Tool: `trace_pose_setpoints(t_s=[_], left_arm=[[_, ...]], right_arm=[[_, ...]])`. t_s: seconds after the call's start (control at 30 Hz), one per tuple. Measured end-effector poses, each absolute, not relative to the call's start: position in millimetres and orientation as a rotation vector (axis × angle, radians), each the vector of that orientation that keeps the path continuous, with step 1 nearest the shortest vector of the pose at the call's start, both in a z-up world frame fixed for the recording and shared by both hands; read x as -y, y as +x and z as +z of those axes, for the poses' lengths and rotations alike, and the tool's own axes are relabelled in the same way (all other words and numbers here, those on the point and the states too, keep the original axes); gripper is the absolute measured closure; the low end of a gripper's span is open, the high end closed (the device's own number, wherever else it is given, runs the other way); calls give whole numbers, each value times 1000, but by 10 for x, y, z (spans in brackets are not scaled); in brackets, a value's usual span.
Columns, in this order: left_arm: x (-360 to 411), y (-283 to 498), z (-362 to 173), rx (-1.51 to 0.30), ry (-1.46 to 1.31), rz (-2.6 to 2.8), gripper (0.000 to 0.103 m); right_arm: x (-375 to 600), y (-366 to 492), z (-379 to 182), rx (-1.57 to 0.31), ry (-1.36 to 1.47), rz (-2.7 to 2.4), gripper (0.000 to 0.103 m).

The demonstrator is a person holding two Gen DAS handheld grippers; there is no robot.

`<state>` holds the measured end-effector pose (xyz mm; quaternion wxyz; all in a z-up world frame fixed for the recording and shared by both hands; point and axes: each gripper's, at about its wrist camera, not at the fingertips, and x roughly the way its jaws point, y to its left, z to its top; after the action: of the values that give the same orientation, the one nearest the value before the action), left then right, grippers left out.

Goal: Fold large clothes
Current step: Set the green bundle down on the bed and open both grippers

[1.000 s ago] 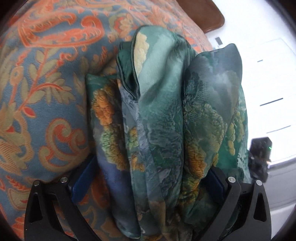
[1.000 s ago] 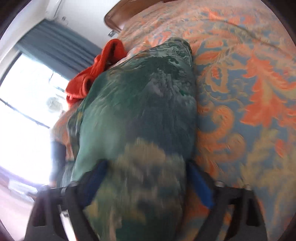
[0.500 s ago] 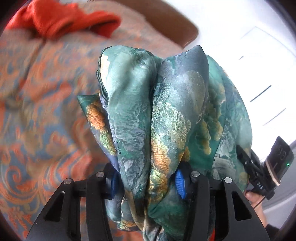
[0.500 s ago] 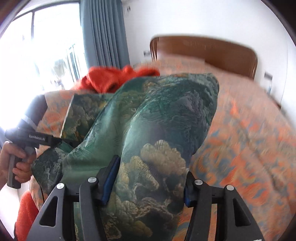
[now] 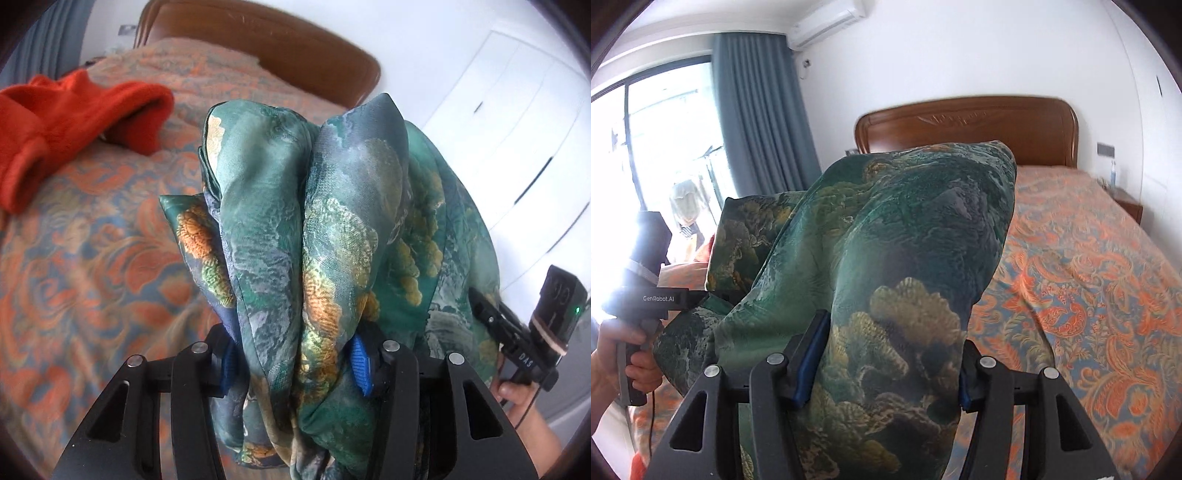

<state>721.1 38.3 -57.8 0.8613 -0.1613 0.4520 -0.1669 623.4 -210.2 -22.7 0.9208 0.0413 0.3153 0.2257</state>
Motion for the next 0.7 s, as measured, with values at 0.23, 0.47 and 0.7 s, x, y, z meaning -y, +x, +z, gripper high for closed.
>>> trace_pose_setpoints(t_s=[0.23,0.47,0.7], left_arm=[[-593,7491,-1725,-1047,-608,-295,13],[-628,6569,-886,-823,-361,-239,7],[-227,5259,-244,-620,62,28,1]], right_arm=[[2515,7036,-1519,-981,287,403,26],[2876,6613,-1222,-858,443,438,19],[2913,5268,-360,-615,97,233,6]])
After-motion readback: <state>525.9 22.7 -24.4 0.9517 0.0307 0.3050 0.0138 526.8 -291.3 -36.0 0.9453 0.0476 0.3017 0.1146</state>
